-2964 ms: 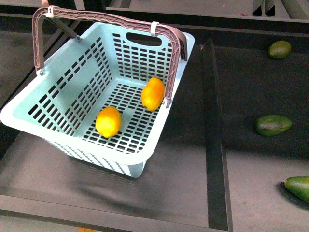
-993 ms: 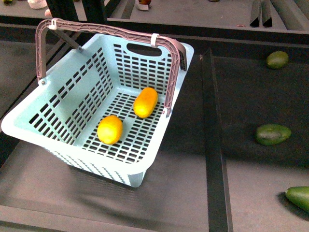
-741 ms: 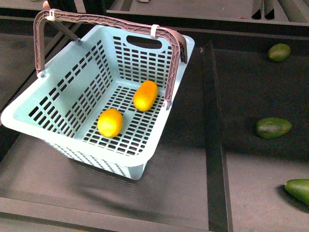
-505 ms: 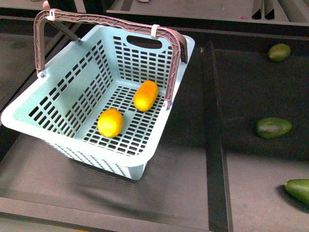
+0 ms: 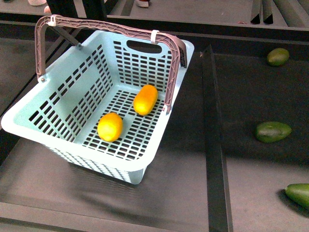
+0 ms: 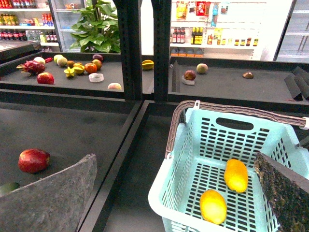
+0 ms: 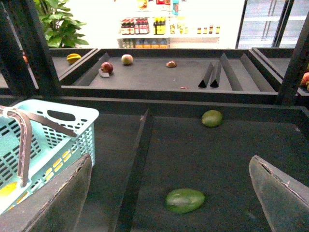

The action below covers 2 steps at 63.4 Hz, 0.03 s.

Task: Pick lemon and mango into basket

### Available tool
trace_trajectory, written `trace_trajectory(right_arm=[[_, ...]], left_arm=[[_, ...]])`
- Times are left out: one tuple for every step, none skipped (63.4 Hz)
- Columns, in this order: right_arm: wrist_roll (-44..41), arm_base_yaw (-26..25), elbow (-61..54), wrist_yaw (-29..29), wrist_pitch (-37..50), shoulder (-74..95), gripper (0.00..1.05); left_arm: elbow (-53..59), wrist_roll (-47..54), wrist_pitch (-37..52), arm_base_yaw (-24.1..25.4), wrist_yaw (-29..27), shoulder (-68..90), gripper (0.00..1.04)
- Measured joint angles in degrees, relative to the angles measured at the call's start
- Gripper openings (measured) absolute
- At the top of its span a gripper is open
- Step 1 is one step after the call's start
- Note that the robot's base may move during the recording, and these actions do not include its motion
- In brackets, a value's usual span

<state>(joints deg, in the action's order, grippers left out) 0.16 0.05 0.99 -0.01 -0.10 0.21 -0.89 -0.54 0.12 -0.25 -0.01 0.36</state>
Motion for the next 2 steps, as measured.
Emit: trace_trajectory(right_arm=[[0.0,0.0,0.0,0.0,0.0,0.0,0.96],[0.0,0.0,0.0,0.0,0.0,0.0,0.96]], left_arm=[[0.0,0.0,0.0,0.0,0.0,0.0,0.98],[0.0,0.0,0.0,0.0,0.0,0.0,0.98]])
